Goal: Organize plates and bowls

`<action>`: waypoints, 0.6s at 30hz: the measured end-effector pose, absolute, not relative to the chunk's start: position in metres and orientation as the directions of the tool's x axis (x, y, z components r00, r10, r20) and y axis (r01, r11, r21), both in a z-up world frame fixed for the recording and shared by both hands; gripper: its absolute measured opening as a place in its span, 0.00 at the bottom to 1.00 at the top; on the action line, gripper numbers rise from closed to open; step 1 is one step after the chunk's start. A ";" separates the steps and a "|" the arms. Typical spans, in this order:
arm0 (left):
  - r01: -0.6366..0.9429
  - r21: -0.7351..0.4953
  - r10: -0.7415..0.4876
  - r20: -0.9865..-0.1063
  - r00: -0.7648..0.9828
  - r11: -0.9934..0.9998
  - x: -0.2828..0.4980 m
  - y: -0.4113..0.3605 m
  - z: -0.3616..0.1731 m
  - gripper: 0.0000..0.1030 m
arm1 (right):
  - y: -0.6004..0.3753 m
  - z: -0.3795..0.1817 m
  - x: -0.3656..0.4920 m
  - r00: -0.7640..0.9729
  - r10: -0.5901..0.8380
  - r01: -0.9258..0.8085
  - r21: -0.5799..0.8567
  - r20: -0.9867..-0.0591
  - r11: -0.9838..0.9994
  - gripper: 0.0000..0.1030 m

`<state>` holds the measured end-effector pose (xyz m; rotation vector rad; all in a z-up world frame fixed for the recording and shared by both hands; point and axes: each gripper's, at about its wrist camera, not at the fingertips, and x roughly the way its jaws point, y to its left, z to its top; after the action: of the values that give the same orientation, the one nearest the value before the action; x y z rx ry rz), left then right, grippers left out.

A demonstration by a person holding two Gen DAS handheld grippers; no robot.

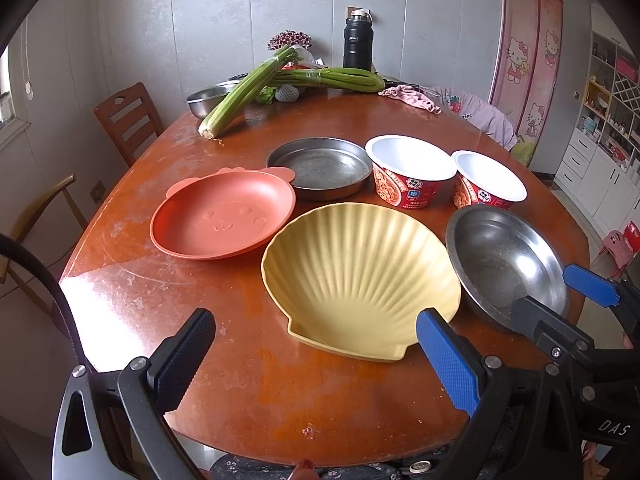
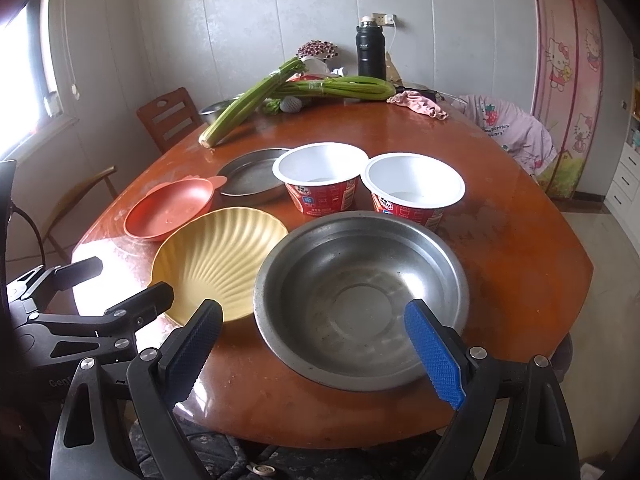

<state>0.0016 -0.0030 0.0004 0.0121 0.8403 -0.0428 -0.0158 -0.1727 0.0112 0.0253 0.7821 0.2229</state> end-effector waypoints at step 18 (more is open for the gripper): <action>0.039 0.003 -0.023 -0.750 0.661 0.999 0.004 -0.001 -0.003 0.98 | -0.170 0.014 -0.013 0.692 0.197 -0.188 0.091 -0.695 0.978 0.90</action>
<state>0.0045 -0.0015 -0.0027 0.0199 0.8485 -0.0353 -0.0134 -0.1703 0.0145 0.0129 0.7779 0.2152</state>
